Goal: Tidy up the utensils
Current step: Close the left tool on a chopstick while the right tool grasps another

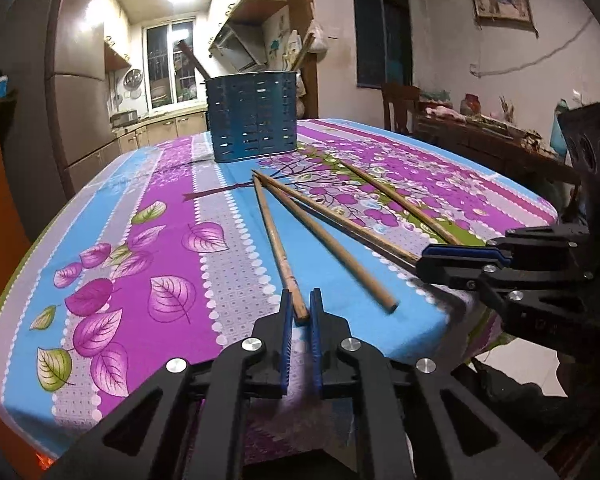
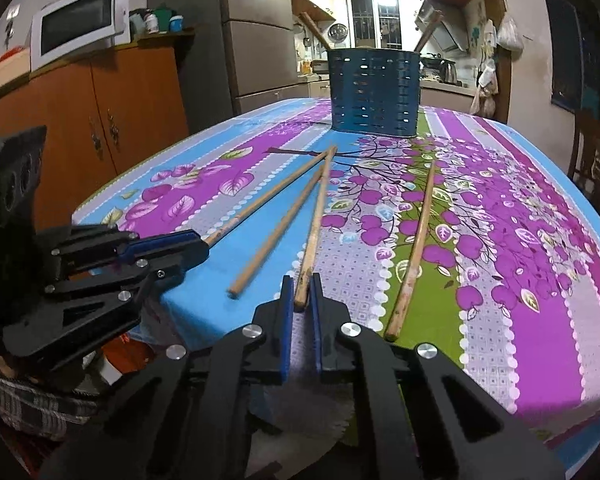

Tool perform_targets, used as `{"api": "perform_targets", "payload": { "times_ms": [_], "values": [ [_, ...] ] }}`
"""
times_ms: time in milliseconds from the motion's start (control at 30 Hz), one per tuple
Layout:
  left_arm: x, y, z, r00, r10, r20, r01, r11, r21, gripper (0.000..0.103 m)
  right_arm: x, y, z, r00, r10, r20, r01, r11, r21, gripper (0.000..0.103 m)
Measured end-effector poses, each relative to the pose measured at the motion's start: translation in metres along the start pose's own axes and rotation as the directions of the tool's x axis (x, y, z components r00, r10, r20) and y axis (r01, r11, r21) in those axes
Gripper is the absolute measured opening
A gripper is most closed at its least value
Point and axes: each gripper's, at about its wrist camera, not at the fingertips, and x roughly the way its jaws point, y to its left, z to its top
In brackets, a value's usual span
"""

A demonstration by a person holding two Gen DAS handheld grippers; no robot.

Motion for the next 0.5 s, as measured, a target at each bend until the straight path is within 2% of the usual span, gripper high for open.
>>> {"api": "perform_targets", "payload": {
  "times_ms": [267, 400, 500],
  "values": [
    [0.000, 0.005, 0.002, 0.999, 0.033, -0.003, -0.033, 0.999, -0.022, 0.009, -0.011, -0.008, 0.003, 0.998, -0.013, 0.055, 0.010, 0.999, 0.051, 0.005],
    [-0.004, 0.010, 0.003, 0.998, 0.057, 0.007, -0.057, 0.997, -0.042, 0.009, -0.022, -0.016, 0.001, 0.995, -0.044, 0.093, 0.035, 0.995, 0.092, 0.005],
    [-0.002, 0.011, 0.001, 0.997, 0.080, -0.008, -0.080, 0.996, -0.038, 0.009, -0.026, -0.023, -0.004, 0.994, -0.068, 0.088, 0.057, 0.991, 0.123, 0.005]
  ]
}}
